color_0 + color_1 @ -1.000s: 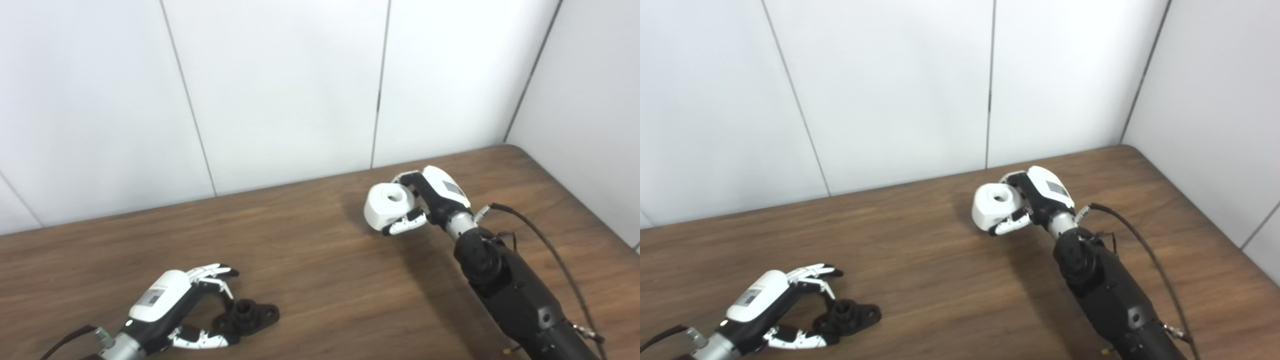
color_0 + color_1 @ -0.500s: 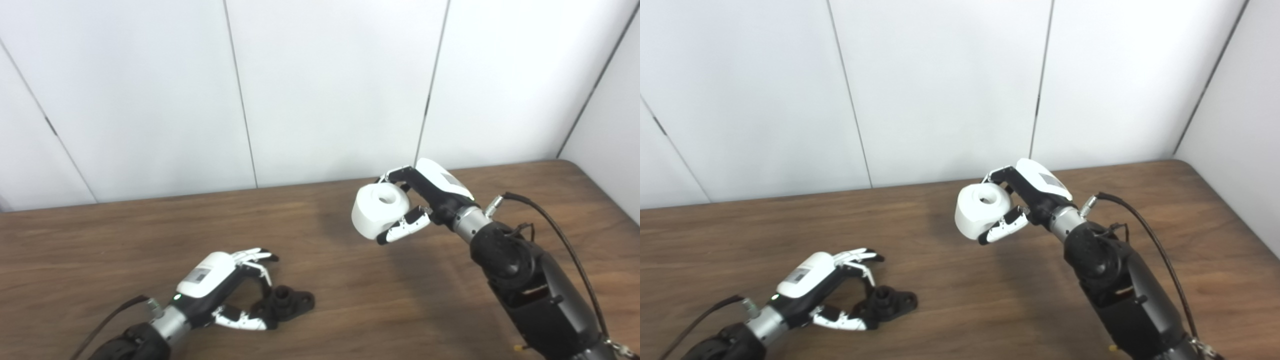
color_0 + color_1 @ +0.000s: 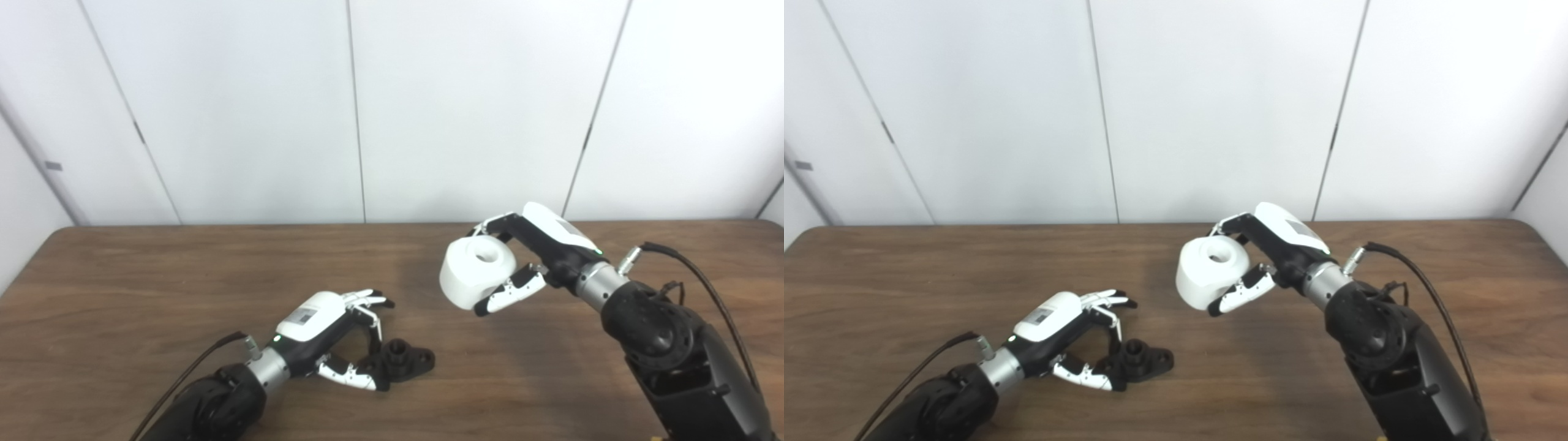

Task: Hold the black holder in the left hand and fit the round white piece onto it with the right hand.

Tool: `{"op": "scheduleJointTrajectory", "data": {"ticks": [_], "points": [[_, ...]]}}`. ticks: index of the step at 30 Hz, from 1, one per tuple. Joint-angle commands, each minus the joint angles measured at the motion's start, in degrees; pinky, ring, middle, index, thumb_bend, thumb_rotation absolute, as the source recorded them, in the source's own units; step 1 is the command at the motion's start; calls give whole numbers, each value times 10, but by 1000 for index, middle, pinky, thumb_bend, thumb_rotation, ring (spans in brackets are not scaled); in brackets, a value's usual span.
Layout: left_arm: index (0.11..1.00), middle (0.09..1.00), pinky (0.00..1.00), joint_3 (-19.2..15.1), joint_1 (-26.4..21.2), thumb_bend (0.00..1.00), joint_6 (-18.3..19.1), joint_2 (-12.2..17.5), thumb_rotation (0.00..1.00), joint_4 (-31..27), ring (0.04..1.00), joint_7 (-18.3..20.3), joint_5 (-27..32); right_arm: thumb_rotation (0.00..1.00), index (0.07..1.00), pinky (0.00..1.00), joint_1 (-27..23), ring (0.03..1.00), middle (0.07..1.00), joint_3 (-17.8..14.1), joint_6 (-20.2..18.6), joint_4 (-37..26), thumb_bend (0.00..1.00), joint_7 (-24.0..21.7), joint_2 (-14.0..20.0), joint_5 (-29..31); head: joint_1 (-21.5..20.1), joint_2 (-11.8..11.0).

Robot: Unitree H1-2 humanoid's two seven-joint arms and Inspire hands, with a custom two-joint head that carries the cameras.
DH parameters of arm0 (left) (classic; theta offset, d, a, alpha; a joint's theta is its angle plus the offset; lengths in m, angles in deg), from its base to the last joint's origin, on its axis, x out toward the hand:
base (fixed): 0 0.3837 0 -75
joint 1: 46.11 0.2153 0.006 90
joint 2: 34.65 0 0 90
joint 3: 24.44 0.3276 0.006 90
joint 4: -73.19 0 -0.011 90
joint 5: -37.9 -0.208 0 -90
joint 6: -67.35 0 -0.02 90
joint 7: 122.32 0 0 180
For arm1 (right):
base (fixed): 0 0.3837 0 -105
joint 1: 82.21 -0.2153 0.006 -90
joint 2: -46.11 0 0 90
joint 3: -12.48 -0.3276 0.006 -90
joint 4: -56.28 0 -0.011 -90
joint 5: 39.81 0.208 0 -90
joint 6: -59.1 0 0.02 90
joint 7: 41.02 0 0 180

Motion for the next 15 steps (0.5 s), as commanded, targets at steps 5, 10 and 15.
{"op": "scheduleJointTrajectory", "data": {"ticks": [5, 10, 15], "points": [[484, 885, 901, 28, 7, 524, 22, -12, 57, 13, 939, 37, -42, 138, 478, 752, -40, 794, 745, 16, 17, -13, 526, -7, -3, -9, 9, 8], [484, 891, 912, 31, 7, 524, 30, -14, 57, 6, 942, 41, -43, 140, 477, 764, -46, 783, 739, 29, 13, -8, 527, -9, -17, -14, 11, 11], [484, 887, 914, 32, 6, 524, 33, -19, 56, 6, 941, 40, -40, 141, 478, 773, -52, 783, 744, 45, 23, 2, 526, -16, -27, -19, 14, 15]]}}
